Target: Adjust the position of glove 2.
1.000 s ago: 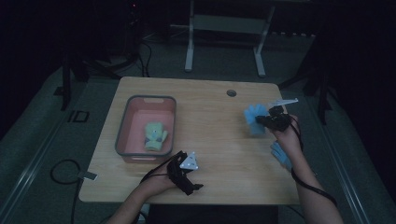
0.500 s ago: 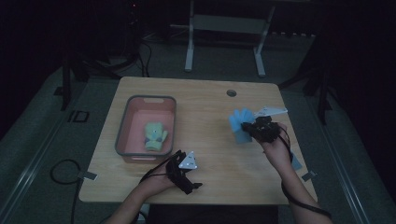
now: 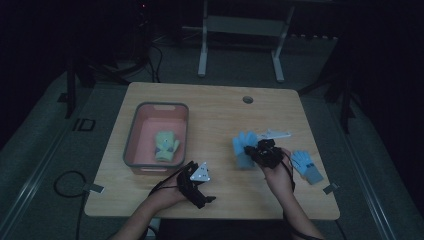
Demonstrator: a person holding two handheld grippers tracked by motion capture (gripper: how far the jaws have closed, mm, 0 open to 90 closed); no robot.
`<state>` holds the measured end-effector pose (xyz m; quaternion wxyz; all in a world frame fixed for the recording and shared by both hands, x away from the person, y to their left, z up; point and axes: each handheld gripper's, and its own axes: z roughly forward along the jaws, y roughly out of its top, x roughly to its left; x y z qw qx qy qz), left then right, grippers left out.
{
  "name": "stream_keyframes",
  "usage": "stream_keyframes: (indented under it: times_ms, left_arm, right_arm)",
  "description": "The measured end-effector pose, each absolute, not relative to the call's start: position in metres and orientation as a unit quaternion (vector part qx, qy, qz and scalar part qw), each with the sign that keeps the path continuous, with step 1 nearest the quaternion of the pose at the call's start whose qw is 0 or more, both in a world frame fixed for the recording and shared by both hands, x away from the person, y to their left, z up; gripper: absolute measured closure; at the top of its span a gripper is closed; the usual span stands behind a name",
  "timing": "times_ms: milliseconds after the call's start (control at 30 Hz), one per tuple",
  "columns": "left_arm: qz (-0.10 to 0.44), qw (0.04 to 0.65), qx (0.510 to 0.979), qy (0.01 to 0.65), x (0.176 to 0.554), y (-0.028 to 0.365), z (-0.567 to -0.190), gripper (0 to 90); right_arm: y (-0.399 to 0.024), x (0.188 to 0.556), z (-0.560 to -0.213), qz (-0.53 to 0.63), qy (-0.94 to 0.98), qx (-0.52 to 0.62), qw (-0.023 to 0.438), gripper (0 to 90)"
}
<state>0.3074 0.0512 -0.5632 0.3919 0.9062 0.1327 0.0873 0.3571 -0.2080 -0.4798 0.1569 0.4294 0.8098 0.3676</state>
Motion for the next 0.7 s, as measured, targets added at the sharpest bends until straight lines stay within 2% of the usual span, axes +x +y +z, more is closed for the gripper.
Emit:
stream_keyframes:
  times_ms: [400,700]
  left_arm:
    - [0.091,0.39,0.907,0.128,0.306,0.05,-0.564,1.8]
    - [0.088,0.387,0.909,0.124,0.306,0.05,-0.565,1.8]
  right_arm:
    - [-0.188,0.352,-0.517,0.355,0.813,0.446,0.12,86.7]
    - [-0.186,0.362,-0.535,0.344,0.803,0.474,0.112,86.5]
